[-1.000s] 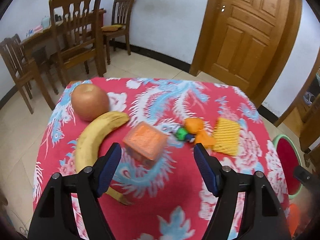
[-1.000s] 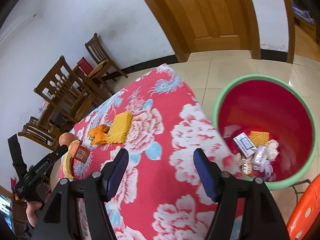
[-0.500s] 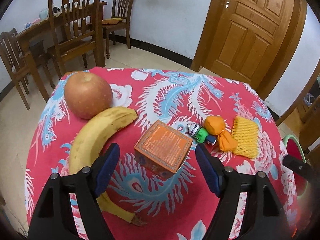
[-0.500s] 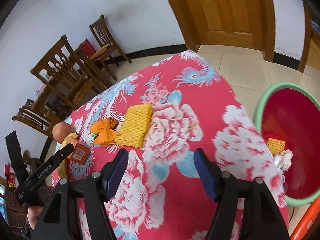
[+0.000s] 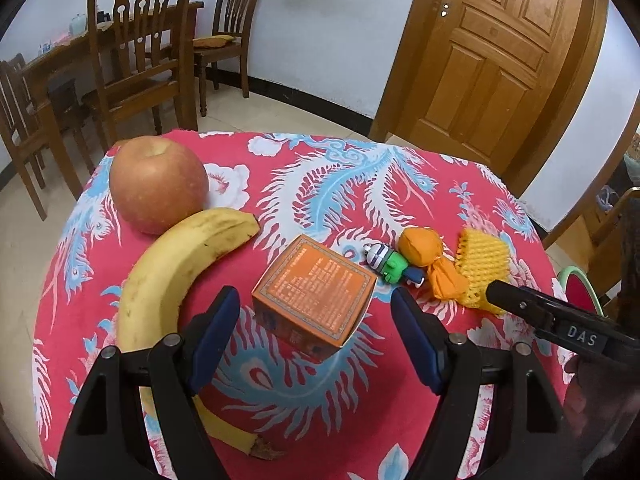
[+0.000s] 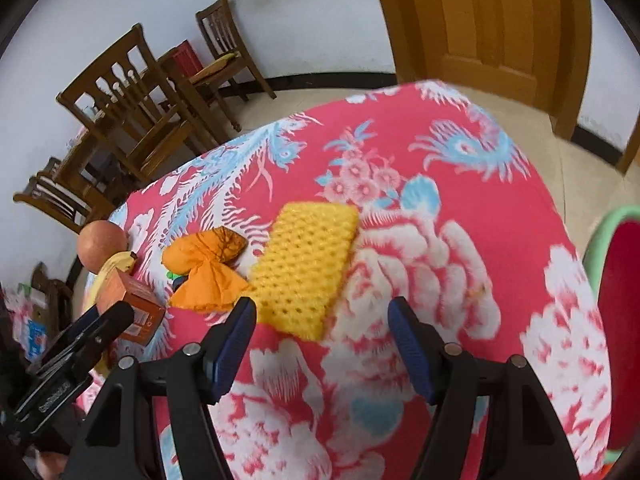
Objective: Collect trash
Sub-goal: 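Grasp the orange box with the left tool while the right grasps the yellow foam net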
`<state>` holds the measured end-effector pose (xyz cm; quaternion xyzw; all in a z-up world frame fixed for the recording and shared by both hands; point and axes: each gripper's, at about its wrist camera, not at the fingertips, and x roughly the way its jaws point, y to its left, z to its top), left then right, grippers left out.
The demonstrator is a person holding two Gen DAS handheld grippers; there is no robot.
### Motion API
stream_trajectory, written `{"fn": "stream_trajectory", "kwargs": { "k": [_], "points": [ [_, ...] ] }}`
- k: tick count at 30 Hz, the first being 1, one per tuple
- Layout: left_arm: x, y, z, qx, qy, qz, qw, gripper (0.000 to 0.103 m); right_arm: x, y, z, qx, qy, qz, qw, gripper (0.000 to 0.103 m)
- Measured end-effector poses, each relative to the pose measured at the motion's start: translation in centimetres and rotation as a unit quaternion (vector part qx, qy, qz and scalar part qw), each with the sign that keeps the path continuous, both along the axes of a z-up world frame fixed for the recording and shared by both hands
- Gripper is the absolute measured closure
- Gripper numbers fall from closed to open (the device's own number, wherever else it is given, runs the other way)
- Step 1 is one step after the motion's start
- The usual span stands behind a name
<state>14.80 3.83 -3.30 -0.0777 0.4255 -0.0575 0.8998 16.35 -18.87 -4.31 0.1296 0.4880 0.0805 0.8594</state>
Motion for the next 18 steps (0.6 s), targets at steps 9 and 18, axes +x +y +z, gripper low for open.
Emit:
{"fn": "stream_trajectory", "kwargs": {
  "k": [9, 18],
  "points": [
    [0.2, -0.5, -0.7, 0.002, 0.005, -0.01, 0.9999, 0.041, 1.1, 1.9, -0.1, -0.052, -0.022, 0.038, 0.998, 0.045],
    [-0.8, -0.5, 0.5, -0.009, -0.011, -0.018, 0.9997, 0.042, -0.1, 2.0, 0.0, -0.035, -0.027, 0.06, 0.997, 0.085]
  ]
}}
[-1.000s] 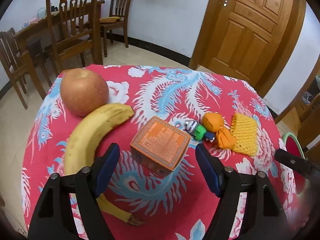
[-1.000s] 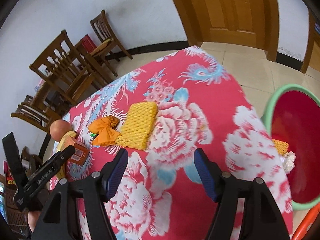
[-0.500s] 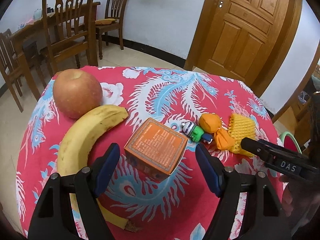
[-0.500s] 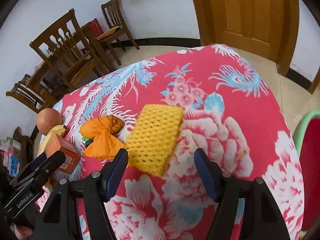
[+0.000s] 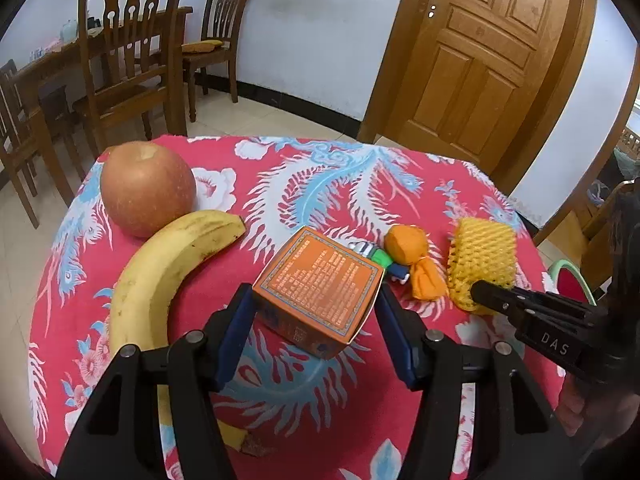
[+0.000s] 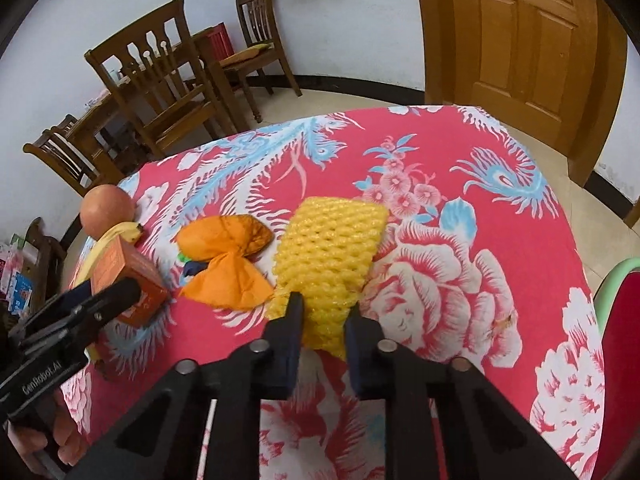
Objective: Collect trash
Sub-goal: 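Grasp the orange box with the left tool while the right grasps the yellow foam net, then carry the orange box and foam net over the bin and release both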
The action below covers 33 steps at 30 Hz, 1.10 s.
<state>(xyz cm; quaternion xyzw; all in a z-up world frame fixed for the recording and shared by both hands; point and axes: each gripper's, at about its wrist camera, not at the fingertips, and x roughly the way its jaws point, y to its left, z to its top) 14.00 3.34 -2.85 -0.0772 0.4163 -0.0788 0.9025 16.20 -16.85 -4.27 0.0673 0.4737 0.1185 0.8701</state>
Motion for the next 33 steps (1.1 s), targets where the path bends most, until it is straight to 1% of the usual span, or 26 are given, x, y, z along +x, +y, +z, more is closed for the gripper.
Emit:
{"fn": "stream_trajectory", "kwargs": {
  "k": [10, 19, 26, 33],
  "points": [
    [-2.4, -1.3, 2.5, -0.013, -0.021, -0.016, 0.9996, 0.042, -3.5, -1.6, 2.4, 0.025, -0.026, -0.005, 0.999, 0.087],
    [-4.8, -4.2, 4.1, -0.028, -0.027, -0.048, 0.9981, 0.042, -7.9, -4.5, 4.4, 0.06, -0.037, -0.029, 0.997, 0.087],
    [-6.2, -7.8, 4.5, -0.029, -0.022, -0.08, 0.9961, 0.042, -12.1, -8.3, 5.2, 0.093, -0.041, -0.072, 0.992, 0.086],
    [-7.3, -11.7, 5.3, -0.035, -0.023, -0.116, 0.9924, 0.042, -15.6, -13.2, 5.3, 0.097, -0.045, -0.13, 0.986, 0.086]
  ]
}}
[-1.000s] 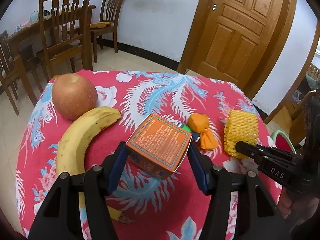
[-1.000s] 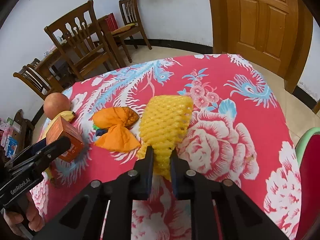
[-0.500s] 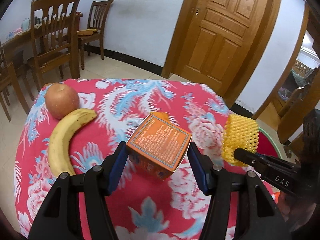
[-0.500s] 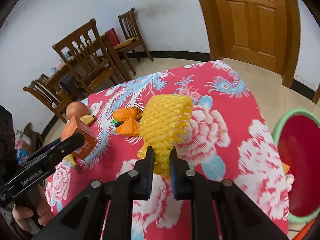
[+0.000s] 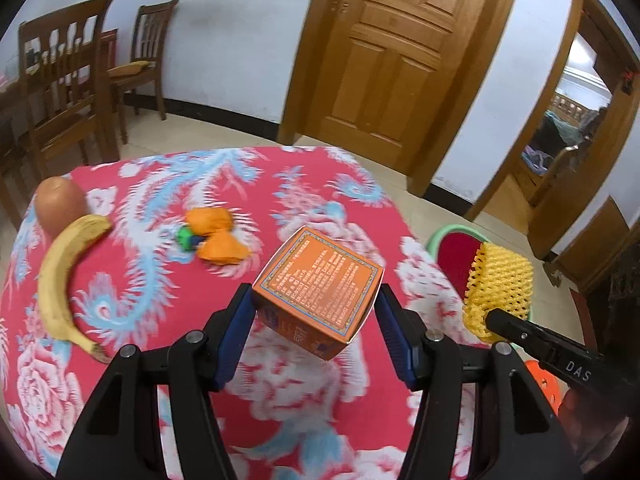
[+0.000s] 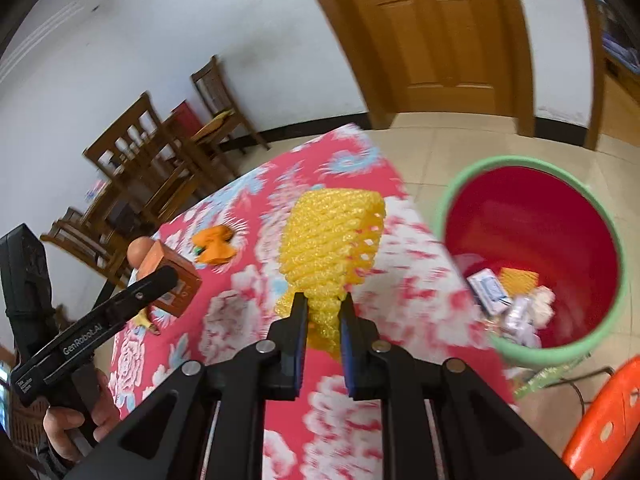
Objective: Collect trash
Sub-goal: 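Carry the orange box and foam net over the bin and release both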
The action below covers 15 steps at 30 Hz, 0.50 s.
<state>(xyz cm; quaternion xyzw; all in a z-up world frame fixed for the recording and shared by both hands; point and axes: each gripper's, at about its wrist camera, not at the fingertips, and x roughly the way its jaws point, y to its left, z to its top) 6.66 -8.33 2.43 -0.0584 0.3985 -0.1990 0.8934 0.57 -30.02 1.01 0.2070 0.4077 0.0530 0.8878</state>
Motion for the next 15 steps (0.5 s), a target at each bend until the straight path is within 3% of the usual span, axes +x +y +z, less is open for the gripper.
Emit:
{"fn": "stream_trajectory", "kwargs": {
  "k": [15],
  "points": [
    [-1.1, -9.6, 0.3, 0.009, 0.005, -0.078, 0.9969, 0.042, -3.3, -9.7, -2.0, 0.013, 0.017, -0.093, 0.995, 0.085]
  ]
}}
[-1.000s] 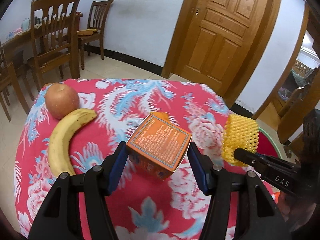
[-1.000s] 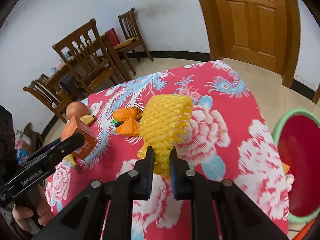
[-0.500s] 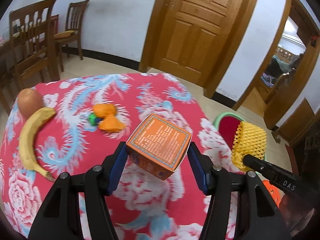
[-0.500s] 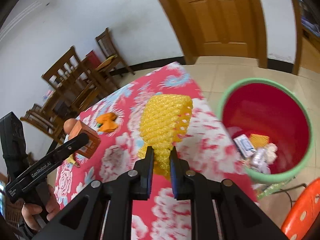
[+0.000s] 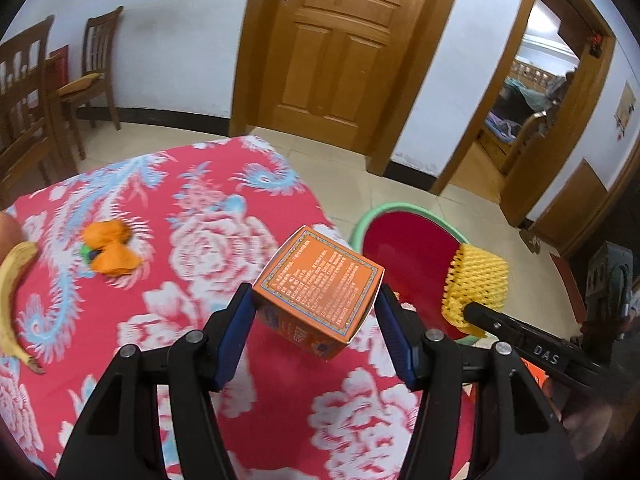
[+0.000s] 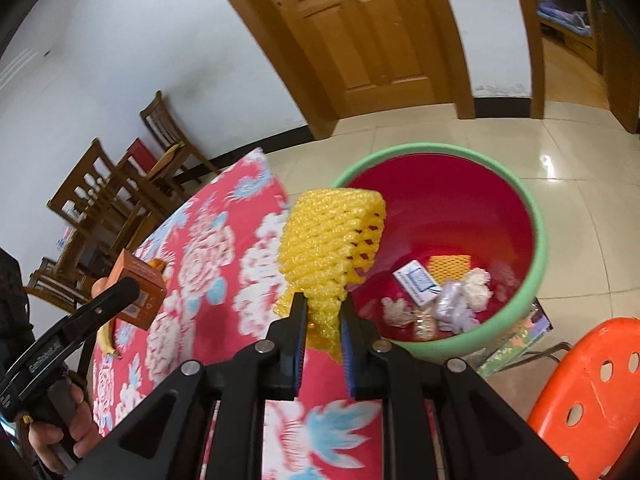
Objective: Collect trash
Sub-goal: 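Carry the orange box and foam net over the bin and release both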
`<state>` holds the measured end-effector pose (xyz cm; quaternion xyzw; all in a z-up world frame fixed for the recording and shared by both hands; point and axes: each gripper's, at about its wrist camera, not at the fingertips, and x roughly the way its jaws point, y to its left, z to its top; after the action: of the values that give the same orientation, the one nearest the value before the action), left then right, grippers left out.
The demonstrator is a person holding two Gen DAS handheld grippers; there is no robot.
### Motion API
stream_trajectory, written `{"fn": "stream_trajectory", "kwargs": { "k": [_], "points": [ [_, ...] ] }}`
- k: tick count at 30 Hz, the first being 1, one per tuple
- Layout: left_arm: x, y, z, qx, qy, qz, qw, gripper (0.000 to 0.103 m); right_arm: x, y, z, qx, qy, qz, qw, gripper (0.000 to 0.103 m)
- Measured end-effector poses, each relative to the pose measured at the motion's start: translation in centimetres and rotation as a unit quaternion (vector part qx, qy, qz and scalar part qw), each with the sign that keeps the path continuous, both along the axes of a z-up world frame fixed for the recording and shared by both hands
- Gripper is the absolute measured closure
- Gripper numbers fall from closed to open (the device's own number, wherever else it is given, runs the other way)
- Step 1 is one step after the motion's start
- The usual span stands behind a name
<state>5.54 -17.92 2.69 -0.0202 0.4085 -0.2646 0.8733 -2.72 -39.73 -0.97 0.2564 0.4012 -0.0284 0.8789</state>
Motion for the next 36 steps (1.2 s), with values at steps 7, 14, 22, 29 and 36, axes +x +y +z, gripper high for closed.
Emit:
{"fn": "stream_trajectory", "kwargs": {
  "k": [7, 14, 22, 29, 36],
  "points": [
    [0.3, -4.1, -0.8, 0.005, 0.008, -0.032, 0.9995, 0.042, 0.3, -2.9, -2.0, 0.01, 0.022, -0.021, 0.999, 0.085],
    [0.6, -7.3, -1.2, 0.011, 0.01, -0.057, 0.9983, 0.042, 0.6, -5.1, -3.0, 0.017, 0.031, -0.037, 0.999, 0.078],
    [0.7, -10.0, -1.7, 0.019, 0.014, -0.078, 0.9966, 0.042, 0.7, -6.9, -3.6, 0.028, 0.032, -0.051, 0.998, 0.059],
    [1.1, -11.6, -2.7, 0.022, 0.024, -0.093, 0.9951, 0.042, 0.0, -8.0, -3.3, 0.039, 0.019, -0.067, 0.997, 0.052],
    [1.5, -13.3, -3.8, 0.044, 0.02, -0.1, 0.9938, 0.04, -0.8, -9.0, -2.9, 0.039, 0.014, -0.085, 0.996, 0.051]
  ]
}}
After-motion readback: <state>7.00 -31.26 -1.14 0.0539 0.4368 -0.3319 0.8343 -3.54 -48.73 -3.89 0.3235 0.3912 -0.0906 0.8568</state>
